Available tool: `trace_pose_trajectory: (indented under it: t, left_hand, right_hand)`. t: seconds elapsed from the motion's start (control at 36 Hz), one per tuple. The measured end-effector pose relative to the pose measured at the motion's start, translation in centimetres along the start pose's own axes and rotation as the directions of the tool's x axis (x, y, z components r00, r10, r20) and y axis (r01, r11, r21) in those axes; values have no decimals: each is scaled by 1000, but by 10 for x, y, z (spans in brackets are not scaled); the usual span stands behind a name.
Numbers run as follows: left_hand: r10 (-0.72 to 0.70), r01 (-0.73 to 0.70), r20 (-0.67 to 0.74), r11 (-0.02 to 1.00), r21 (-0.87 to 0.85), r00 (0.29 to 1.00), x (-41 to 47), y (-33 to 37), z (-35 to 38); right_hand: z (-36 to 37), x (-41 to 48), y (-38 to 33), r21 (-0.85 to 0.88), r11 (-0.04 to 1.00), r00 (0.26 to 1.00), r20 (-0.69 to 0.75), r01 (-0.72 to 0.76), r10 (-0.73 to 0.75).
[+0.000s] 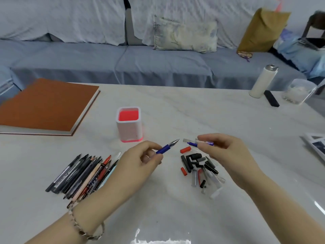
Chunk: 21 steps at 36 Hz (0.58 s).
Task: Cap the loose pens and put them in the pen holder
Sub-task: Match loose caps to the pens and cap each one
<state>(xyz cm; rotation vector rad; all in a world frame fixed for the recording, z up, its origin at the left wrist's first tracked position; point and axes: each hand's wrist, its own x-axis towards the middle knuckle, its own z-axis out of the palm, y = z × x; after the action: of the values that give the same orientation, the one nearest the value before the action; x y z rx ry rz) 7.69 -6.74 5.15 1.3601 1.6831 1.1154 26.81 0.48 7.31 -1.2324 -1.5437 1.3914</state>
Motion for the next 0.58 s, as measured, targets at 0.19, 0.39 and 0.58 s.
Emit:
trace_pose_trajectory:
  t: [0.19, 0.39, 0.58]
  left_hand:
    - [-14, 14, -5, 997, -70, 1000, -9, 4, -2]
    - [-60, 60, -2, 995, -78, 998, 7, -16, 3]
    - [-83, 84, 8, 989, -122, 996, 12, -32, 4]
  right_hand:
    - [8, -6, -3, 144, 988, 998, 24, -59, 57]
    - [19, 6, 17, 244, 968, 994, -70, -65, 85]
    - [38, 15, 25, 297, 953, 989, -107, -62, 98]
